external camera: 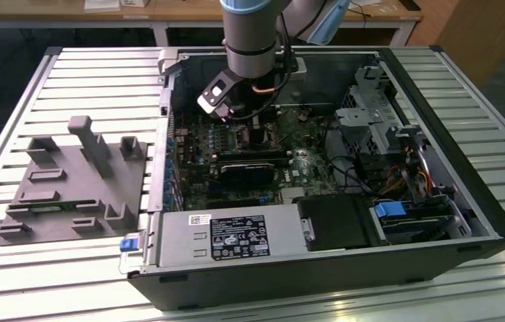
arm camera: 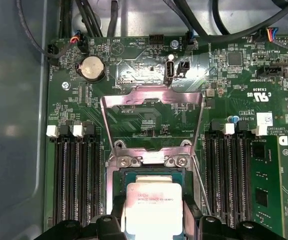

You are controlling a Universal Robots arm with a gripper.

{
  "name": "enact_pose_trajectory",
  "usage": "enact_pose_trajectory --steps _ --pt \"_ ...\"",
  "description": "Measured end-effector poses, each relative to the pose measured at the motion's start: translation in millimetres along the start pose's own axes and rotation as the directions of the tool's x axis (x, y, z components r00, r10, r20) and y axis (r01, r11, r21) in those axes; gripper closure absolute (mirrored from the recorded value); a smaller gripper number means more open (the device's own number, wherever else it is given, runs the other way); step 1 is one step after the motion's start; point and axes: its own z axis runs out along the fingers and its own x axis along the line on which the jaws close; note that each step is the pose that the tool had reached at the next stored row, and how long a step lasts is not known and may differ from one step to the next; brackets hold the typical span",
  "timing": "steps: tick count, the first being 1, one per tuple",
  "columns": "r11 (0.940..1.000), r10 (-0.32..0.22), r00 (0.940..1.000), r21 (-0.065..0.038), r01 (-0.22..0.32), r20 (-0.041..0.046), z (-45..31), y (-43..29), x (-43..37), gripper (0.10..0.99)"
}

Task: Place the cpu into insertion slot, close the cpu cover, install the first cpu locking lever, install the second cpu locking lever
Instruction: 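Place the cpu into insertion slot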

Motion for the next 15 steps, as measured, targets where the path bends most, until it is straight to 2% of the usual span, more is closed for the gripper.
enact_pose_trajectory --steps 8,10,11,15 --pt "1.0 0.0 1.0 0.0 0.0 -0.0006 0.2 -0.1 0.0 0.549" --pt "1.0 0.0 1.0 0.0 0.0 -0.0006 0.2 -0.1 0.0 0.537" --pt "1.0 0.0 1.0 0.0 0.0 -0.0006 0.2 -0.1 0.0 0.475" --pt "1.0 0.0 1.0 0.0 0.0 -0.0007 0.2 -0.1 0.0 0.475"
